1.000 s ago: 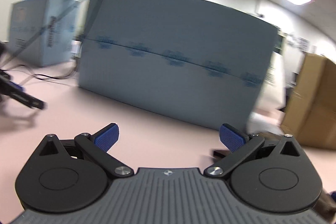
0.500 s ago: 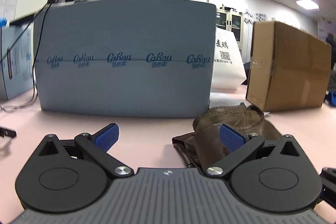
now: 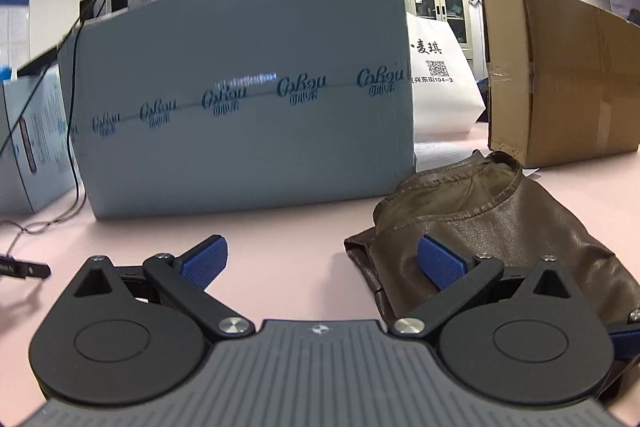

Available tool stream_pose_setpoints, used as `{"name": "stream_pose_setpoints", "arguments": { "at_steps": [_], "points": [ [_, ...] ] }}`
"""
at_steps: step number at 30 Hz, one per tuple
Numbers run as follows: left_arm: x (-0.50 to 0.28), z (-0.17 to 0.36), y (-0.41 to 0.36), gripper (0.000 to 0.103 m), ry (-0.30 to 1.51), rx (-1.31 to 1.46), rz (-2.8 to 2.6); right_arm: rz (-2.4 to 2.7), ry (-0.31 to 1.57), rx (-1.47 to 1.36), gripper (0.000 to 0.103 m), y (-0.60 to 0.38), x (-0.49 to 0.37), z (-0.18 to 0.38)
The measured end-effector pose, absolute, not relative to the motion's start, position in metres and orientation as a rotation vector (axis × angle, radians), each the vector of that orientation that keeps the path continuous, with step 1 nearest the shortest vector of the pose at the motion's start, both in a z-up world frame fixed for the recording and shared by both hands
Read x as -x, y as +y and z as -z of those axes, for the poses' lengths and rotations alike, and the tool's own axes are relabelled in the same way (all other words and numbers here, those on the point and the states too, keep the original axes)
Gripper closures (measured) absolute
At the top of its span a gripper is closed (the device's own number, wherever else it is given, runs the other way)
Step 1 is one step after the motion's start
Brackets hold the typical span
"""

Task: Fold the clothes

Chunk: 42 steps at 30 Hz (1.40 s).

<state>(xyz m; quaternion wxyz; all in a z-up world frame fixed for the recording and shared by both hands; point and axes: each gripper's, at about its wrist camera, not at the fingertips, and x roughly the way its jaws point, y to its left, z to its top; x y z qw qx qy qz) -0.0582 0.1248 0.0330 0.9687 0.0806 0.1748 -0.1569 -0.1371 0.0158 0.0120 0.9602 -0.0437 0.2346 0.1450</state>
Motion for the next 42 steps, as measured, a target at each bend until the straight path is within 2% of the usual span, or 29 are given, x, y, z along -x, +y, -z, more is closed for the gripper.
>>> {"name": "stream_pose_setpoints", "arguments": {
  "at_steps": [5,12,14,17,22,30,36,42],
  "points": [
    [0.046,-0.025,0.119,0.0,0.432,-0.179,0.299,-0.29,0.413,0.046,0.0,0.008,0.149,-0.015],
    [0.062,-0.025,0.114,0.0,0.46,-0.24,0.282,-0.124,0.019,-0.174,0.0,-0.029,0.192,-0.034],
    [0.065,-0.029,0.111,0.0,0.461,-0.266,0.276,-0.09,-0.009,-0.202,0.0,-0.034,0.194,-0.034],
    [0.06,-0.029,0.11,0.0,0.482,-0.256,0.272,-0.045,0.063,-0.185,0.0,-0.032,0.187,-0.029],
    [0.056,-0.026,0.112,0.0,0.514,-0.22,0.276,-0.059,0.367,-0.206,0.0,-0.04,0.146,-0.014],
    [0.053,-0.026,0.112,0.0,0.442,-0.326,0.263,-0.082,0.443,-0.175,0.0,-0.038,0.139,-0.006],
    [0.059,-0.038,0.126,0.0,0.362,-0.248,0.253,-0.133,0.447,-0.149,0.0,-0.037,0.133,-0.009],
    [0.052,-0.036,0.131,0.0,0.4,-0.218,0.305,-0.269,0.469,-0.058,0.0,-0.018,0.137,-0.006]
  ]
}}
